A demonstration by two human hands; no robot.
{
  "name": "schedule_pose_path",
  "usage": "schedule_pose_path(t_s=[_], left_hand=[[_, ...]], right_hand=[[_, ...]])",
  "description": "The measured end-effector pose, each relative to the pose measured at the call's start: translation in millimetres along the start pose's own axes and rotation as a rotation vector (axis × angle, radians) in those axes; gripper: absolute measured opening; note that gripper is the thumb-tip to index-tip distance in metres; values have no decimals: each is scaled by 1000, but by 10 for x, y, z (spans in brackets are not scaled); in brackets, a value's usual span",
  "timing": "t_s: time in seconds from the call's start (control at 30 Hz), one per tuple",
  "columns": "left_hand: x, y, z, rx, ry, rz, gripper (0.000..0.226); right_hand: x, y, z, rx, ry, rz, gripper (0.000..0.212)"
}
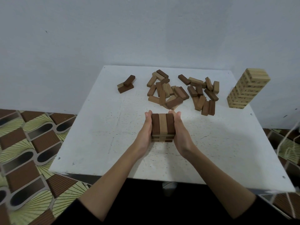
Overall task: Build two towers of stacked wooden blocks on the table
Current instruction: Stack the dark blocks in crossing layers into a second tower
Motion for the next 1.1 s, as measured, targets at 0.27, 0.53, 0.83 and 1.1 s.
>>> schedule_pose_path(t_s=[0.27,0.53,0.83,1.1], left_hand=[[-199,259,25,166,-148,485,127],[-289,277,158,157,-204,676,115],[-283,225,161,167,-216,653,113],[-243,250,188,154,-209,645,115]], right_hand=[[175,235,71,158,203,-466,112],[344,245,107,206,316,-811,112],[287,229,166,211,343,-812,107],[282,230,180,218,318,-781,105]])
Point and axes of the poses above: each hand's wrist, its own z-axis towards the middle knuckle, its own y-axis out of the back of the hand, x = y × z, the point moved 7 cm from there along z, towards the middle knuckle, and after that the axes turned 11 degrees about -z, right-handed, at the moved point
